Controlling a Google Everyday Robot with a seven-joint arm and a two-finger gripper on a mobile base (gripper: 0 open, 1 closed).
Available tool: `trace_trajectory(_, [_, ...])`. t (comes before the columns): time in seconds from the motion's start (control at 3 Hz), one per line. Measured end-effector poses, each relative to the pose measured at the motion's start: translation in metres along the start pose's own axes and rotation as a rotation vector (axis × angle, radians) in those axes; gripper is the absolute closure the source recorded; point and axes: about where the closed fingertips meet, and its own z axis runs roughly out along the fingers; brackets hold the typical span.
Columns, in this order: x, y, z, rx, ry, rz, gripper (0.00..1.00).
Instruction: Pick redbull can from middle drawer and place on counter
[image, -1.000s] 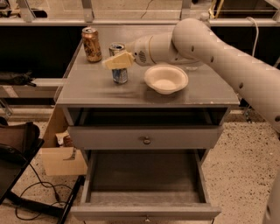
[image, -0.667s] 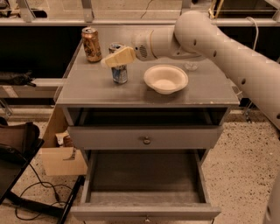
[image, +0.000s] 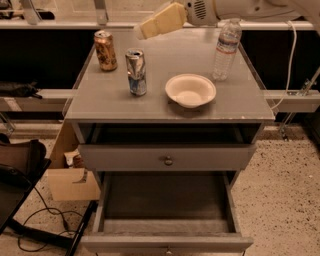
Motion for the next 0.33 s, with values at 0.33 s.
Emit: trace_trajectory(0.33, [-0.0410, -0.0024, -0.1054, 0.033, 0.005, -0.069, 0.00])
